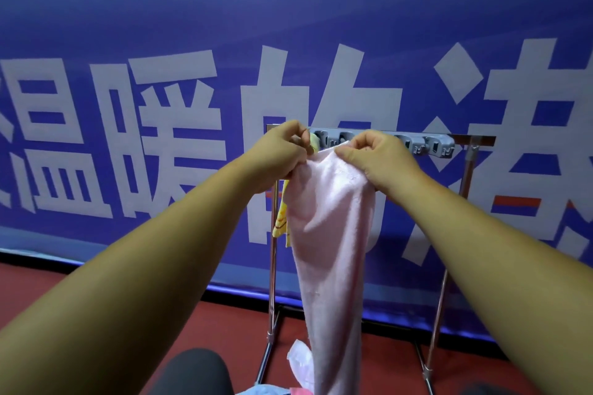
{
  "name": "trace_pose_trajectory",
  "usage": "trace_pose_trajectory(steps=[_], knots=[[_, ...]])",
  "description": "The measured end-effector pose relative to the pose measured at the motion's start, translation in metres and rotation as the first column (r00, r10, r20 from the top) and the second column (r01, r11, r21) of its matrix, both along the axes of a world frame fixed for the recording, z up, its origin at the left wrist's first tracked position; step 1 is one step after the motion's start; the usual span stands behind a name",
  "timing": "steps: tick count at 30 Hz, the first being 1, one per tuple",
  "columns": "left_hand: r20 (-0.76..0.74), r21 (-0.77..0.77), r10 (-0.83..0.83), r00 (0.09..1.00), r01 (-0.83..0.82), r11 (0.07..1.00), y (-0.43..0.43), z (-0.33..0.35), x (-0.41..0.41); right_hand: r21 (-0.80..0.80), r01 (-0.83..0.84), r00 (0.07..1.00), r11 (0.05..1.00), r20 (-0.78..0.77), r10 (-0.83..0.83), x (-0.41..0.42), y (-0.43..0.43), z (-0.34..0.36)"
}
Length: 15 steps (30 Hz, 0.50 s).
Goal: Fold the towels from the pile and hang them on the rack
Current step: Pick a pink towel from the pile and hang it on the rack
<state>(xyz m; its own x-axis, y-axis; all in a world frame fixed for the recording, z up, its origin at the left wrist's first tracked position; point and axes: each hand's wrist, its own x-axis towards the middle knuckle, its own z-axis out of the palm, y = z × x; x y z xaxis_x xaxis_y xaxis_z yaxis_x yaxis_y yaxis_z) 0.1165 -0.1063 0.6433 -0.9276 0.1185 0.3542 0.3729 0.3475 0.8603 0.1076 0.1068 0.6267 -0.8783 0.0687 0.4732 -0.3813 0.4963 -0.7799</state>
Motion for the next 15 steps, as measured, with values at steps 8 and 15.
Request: trace_pose_trajectory(steps=[8, 15], knots=[[-0.208, -0.344, -0.081, 0.975, 0.005, 0.939, -0.004, -0.018, 0.004, -0.097, 0.007, 0.999, 0.995, -0.048, -0.012, -0.007, 0.008, -0.006], [-0.167, -0.445, -0.057, 0.984, -0.024, 0.895, -0.016, -0.013, 0.005, -0.170, 0.012, 0.999, 0.985, -0.049, -0.020, -0.011, -0.005, -0.007]])
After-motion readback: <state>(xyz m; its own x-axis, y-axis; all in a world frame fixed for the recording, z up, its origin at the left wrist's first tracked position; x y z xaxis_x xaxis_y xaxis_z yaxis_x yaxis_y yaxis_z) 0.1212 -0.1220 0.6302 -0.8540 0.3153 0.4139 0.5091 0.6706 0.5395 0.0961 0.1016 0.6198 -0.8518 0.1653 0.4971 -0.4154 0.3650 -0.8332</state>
